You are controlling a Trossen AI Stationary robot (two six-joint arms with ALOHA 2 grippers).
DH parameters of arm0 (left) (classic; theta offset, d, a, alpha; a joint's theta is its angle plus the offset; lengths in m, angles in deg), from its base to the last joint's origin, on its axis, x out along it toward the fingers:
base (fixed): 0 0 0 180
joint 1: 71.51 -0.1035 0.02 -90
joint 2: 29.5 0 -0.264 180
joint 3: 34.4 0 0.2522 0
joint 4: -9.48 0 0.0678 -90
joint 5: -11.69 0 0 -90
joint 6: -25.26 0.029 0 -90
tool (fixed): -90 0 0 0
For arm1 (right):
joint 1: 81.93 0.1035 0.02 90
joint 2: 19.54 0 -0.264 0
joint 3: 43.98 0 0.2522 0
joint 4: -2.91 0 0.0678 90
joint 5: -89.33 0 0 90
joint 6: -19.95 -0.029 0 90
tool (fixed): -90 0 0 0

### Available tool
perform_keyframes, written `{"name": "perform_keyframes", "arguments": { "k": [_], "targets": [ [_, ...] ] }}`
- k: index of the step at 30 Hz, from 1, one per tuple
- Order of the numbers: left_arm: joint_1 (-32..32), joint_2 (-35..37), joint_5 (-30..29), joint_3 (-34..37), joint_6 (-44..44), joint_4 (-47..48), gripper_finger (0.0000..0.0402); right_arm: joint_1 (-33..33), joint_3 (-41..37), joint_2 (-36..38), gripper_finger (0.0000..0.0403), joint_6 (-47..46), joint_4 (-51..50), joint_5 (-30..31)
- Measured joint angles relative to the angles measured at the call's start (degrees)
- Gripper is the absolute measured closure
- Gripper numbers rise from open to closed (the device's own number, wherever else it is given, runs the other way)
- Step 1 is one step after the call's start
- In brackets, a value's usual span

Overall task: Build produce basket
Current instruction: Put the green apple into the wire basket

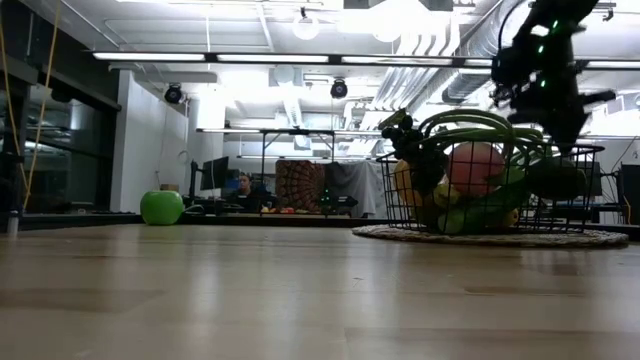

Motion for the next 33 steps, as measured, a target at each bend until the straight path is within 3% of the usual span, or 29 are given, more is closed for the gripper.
{"name": "perform_keyframes", "arguments": {
  "k": [7, 13, 26, 33],
  "targets": [
    [0.0, 0.0, 0.0, 0.0, 0.0, -0.3, 0.0401, -3.4, 0.0, -4.6, 0.0403, -2.9, -2.4, -2.4],
    [0.0, 0.0, 0.0, 0.0, 0.0, -0.3, 0.0401, -3.4, 0.0, -3.4, 0.0403, -9.3, 0.7, -10.1],
    [-0.1, 2.0, 0.4, 0.0, 0.4, 0.4, 0.0401, -3.3, 0.5, 4.6, 0.0403, -12.0, 7.2, -18.7],
    [-0.6, 9.1, -0.4, 0.0, 0.0, 10.1, 0.0401, -3.3, 4.1, 14.5, 0.0403, -8.4, 7.8, -18.9]
  ]
}}
